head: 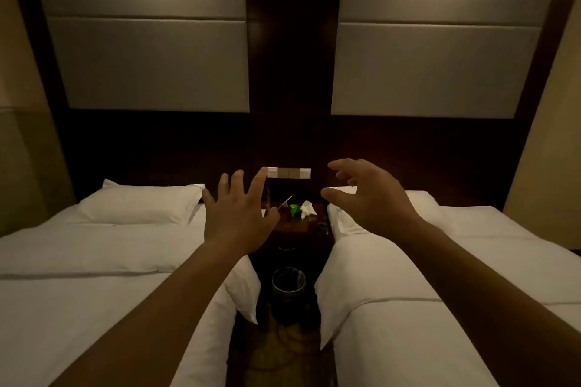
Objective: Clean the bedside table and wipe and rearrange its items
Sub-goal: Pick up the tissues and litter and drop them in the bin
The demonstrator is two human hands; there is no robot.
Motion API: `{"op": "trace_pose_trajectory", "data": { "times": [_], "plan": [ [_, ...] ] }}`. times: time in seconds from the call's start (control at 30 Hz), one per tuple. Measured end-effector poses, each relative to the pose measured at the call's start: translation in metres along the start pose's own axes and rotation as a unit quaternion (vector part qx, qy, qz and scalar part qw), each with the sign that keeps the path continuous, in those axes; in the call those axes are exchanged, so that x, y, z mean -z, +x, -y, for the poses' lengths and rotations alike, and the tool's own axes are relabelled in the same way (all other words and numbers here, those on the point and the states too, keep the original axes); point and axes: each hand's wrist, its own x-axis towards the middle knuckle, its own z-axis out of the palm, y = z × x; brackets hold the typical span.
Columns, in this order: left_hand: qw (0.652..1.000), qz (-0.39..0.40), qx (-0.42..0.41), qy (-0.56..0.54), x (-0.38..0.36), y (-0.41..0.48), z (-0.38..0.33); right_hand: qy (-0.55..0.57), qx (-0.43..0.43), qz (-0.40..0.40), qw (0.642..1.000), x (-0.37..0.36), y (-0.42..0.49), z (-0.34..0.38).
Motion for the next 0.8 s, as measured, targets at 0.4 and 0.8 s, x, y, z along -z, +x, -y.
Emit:
{"op": "trace_pose_trajectory", "data": {
  "times": [0.4, 0.8],
  "plan": [
    [1.000, 0.008, -0.016, -0.010, -0.080, 0.120, 0.075, -0.008, -0.053, -0.002, 0.999, -0.107, 0.110, -0.035],
    [0.999, 0.049, 0.011, 0.007, -0.197, 0.229, 0.096, 0.020, -0.078, 0.036, 0.996, -0.201, 0.210, -0.147]
  ]
}}
